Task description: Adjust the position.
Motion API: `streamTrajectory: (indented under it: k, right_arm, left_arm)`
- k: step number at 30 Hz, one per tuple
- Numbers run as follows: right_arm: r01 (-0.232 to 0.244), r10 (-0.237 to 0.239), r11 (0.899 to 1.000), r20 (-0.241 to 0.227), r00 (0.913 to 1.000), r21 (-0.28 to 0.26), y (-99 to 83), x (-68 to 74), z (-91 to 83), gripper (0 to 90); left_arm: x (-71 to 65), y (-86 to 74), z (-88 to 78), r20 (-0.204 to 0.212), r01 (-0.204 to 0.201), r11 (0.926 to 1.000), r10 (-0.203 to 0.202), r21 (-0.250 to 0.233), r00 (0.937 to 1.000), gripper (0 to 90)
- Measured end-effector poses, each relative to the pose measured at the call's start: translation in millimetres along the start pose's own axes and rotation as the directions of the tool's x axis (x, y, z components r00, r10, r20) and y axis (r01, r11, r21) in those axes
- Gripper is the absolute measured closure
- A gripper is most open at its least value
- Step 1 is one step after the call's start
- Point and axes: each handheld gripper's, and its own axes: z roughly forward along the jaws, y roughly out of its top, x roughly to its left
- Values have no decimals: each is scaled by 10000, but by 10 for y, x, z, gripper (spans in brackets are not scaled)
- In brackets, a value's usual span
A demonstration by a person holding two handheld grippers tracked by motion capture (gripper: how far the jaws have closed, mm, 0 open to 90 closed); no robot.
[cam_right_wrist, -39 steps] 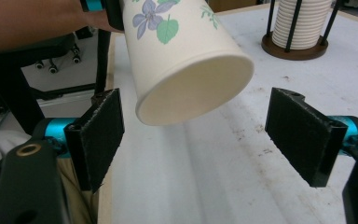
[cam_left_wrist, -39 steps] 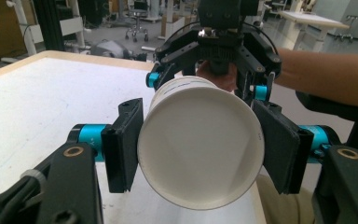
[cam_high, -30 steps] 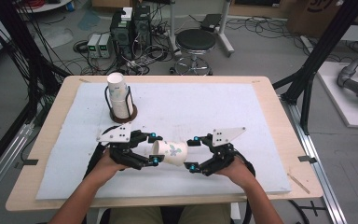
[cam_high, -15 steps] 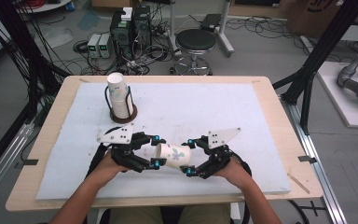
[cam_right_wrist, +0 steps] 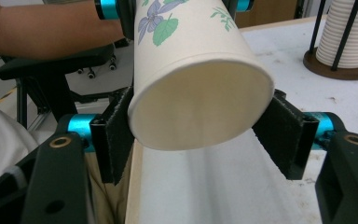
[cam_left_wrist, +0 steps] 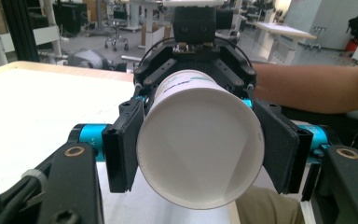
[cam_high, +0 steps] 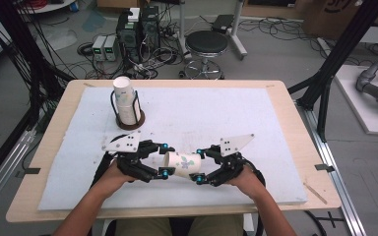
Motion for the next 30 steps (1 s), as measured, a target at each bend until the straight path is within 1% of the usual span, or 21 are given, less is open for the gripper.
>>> streamTrajectory:
  k: [4, 6, 7, 8, 9, 10, 12, 14, 17, 18, 20, 23, 26, 27, 28, 30]
  right_arm:
    - [-68, 68, 9999, -12, 10000, 143, -2, -2, 3, 328]
    - [-96, 96, 9998, -4, 10000, 194, 3, -2, 1, 323]
    - [-121, 121, 9996, 16, 9999, 237, 7, -3, 1, 321]
    - [-140, 139, 9995, 43, 9999, 274, 12, -2, 0, 320]
    - [-153, 152, 9994, 36, 9999, 312, 17, -6, -3, 319]
    - [-147, 146, 9993, 46, 9999, 329, 20, -8, -5, 318]
    - [-205, 198, 9987, 163, 9997, 462, 25, -5, -13, 315]
    - [-230, 215, 9978, 246, 9995, 624, 33, -8, -15, 313]
    - [-221, 191, 9960, 352, 9992, 864, 56, -11, -20, 312]
    - [-227, 192, 9957, 390, 9991, 900, 67, -8, -25, 312]
    - [-192, 150, 9949, 428, 9990, 994, 91, -8, -30, 311]
    - [-113, 46, 9926, 552, 9985, 1208, 127, -7, -38, 312]
    - [-17, -91, 9871, 668, 9977, 1599, 168, -9, -51, 312]
    - [72, -201, 9846, 720, 9972, 1746, 185, -11, -54, 312]
    - [49, -197, 9821, 770, 9968, 1883, 204, -6, -57, 311]
    - [184, -378, 9745, 827, 9959, 2235, 244, -10, -58, 311]
  left_arm:
    - [-5, -11, 0, -44, -1, 9999, 1, 140, 10000, 367]
    - [-12, -20, 9, -183, 5, 9995, 1, 330, 9998, 357]
    - [-19, -25, 21, -295, 94, 9989, -80, 457, 9995, 319]
    - [-23, -30, 38, -456, 241, 9977, -212, 632, 9987, 259]
    - [-28, -34, 47, -511, 322, 9963, -282, 791, 9983, 215]
    - [-34, -37, 52, -592, 335, 9954, -283, 902, 9978, 185]
    - [-46, -37, 58, -807, 403, 9923, -309, 1171, 9963, 155]
    - [-54, -26, 46, -936, 367, 9892, -235, 1419, 9953, 155]
    - [-61, 6, 24, -1059, 378, 9872, -215, 1550, 9941, 154]
    - [-58, 25, 11, -1134, 284, 9854, -93, 1678, 9935, 155]
    - [-61, 63, -7, -1276, 239, 9830, -5, 1821, 9918, 154]
    - [-67, 112, -22, -1439, 252, 9797, 37, 1989, 9896, 154]
    - [-67, 139, -24, -1598, 255, 9747, 106, 2221, 9871, 155]
    - [-67, 143, -22, -1629, 276, 9738, 98, 2259, 9866, 155]
    - [-63, 147, -22, -1626, 264, 9716, 125, 2351, 9866, 155]
    - [-65, 151, -9, -1731, 293, 9674, 152, 2515, 9848, 156]
